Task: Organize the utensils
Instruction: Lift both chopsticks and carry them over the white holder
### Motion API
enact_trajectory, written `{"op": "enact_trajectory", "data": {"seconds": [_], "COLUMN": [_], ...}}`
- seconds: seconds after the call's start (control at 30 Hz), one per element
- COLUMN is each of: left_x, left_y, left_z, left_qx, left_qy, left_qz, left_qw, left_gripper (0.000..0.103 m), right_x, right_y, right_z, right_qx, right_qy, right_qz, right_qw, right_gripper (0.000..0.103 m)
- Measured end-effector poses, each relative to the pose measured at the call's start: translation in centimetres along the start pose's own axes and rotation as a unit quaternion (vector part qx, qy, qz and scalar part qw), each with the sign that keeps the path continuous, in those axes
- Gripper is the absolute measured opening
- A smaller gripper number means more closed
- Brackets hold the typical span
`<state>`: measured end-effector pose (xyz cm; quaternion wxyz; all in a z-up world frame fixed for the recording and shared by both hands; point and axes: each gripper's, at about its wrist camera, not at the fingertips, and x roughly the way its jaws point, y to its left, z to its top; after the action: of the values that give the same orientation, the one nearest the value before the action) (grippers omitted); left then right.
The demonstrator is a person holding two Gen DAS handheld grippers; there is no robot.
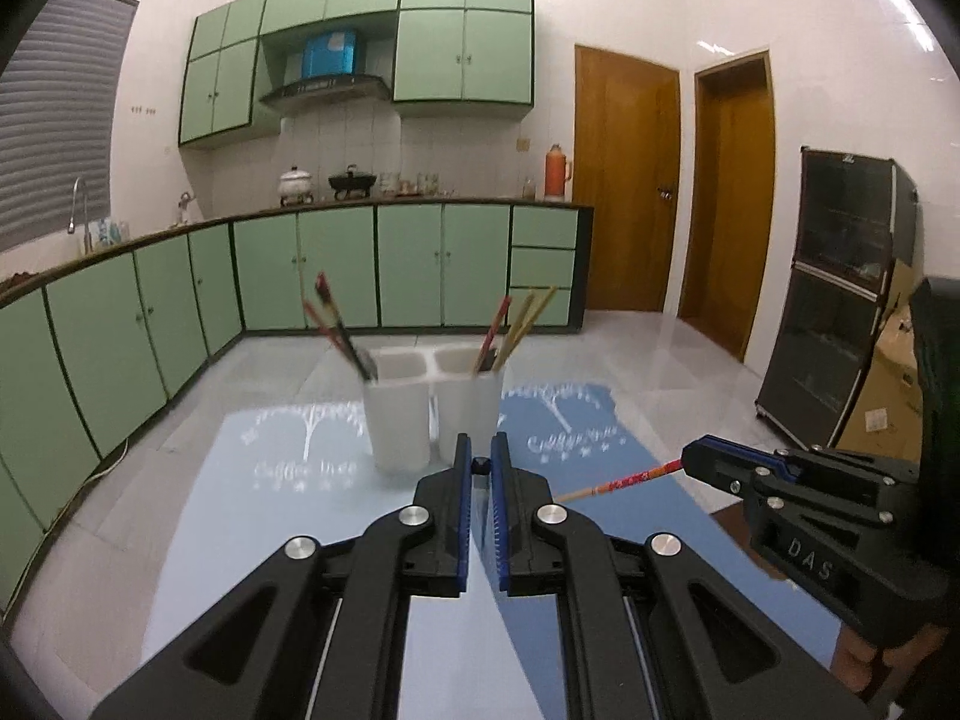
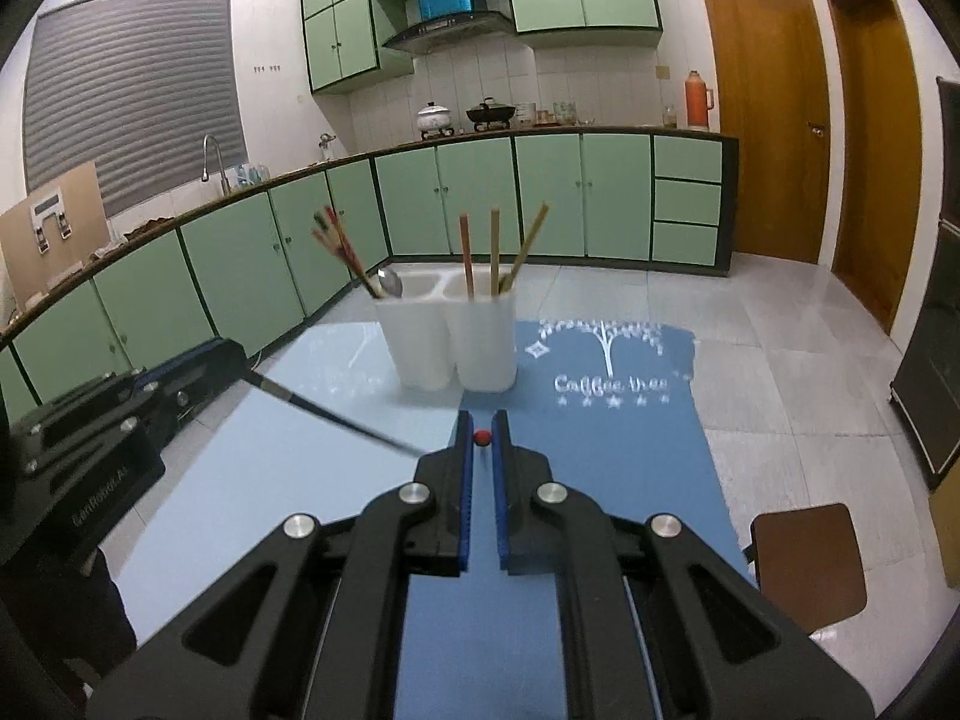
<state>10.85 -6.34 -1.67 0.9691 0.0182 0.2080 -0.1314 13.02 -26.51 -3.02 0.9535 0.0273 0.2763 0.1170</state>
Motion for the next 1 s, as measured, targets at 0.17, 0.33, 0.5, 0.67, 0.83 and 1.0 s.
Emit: {"op": "enact_trajectory", "data": {"seconds": [0.17, 0.33, 0.5, 0.67, 0.83, 1.0], "left_x": [0.1, 0.1, -0.6, -0.7, -0.3, 0.3], "left_y": [0.2, 0.7, 1.1, 1.9, 2.6, 3.0], "left_z": [1.4, 2.7, 3.9, 5.5, 7.4, 9.9], "left_qx": [-0.001, -0.005, -0.005, -0.009, -0.018, -0.019], "left_qy": [-0.012, -0.025, -0.045, -0.067, -0.092, -0.125], "left_qz": [-0.004, -0.004, 0.001, 0.006, 0.014, 0.025], "left_qw": [0.9999, 0.9997, 0.999, 0.9977, 0.9955, 0.9917], "left_gripper": [0.006, 0.006, 0.006, 0.006, 0.006, 0.006], "right_x": [-0.2, 0.0, -0.3, -0.2, 0.1, 0.6], "right_y": [0.0, 0.6, 1.3, 1.9, 2.3, 2.2], "right_z": [2.8, 5.1, 6.8, 9.4, 12.0, 14.9], "right_qx": [0.005, -0.001, -0.013, -0.024, -0.025, -0.005], "right_qy": [-0.01, -0.015, -0.036, -0.051, -0.072, -0.102], "right_qz": [0.017, 0.026, 0.035, 0.046, 0.053, 0.055], "right_qw": [1.0, 1.0, 0.999, 0.997, 0.996, 0.993], "right_gripper": [0.005, 0.005, 0.005, 0.005, 0.005, 0.005]}}
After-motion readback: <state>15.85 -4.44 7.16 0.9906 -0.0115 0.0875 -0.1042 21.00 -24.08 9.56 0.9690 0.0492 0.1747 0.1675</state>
